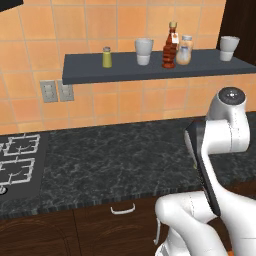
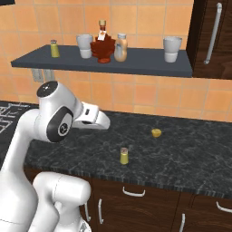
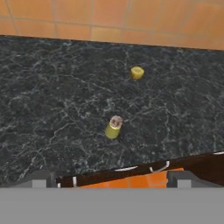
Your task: Put the shaker and condiment bottle from the counter next to their counterparts in the cabinet.
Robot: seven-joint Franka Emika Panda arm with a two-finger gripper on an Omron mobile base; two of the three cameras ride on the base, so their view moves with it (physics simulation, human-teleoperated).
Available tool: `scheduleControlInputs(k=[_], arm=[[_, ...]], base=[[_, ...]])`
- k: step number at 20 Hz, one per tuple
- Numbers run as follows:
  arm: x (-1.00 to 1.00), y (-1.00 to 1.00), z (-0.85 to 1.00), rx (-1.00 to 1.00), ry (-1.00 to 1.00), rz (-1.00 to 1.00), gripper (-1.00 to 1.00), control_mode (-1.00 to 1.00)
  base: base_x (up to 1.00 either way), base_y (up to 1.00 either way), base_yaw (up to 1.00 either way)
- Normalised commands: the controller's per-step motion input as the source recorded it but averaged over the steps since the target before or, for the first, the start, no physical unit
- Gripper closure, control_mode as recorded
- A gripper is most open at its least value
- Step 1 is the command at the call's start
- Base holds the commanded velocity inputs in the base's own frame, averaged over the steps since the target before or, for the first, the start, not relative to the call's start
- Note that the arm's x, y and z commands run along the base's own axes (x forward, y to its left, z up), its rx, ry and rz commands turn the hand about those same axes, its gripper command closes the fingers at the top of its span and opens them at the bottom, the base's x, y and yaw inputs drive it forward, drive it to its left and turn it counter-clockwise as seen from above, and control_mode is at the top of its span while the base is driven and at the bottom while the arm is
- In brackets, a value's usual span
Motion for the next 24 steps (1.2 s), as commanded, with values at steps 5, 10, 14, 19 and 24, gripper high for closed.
scheduleControlInputs(k=[5, 10, 14, 19, 24], arm=[[0.0, -0.13, -0.33, 0.0, -0.01, 0.0, -1.0, -1.0], [0.13, 0.0, -0.23, 0.0, -0.01, 0.0, -1.0, -1.0], [0.18, 0.0, -0.26, 0.0, 0.0, 0.0, -1.0, -1.0], [0.14, -0.06, -0.25, 0.0, 0.0, 0.0, -1.0, -1.0], [0.04, -0.28, -0.17, 0.0, -0.01, 0.0, -1.0, -1.0]], base=[[0.0, 0.0, 0.0], [0.0, 0.0, 0.0], [0.0, 0.0, 0.0], [0.0, 0.0, 0.0], [0.0, 0.0, 0.0]])
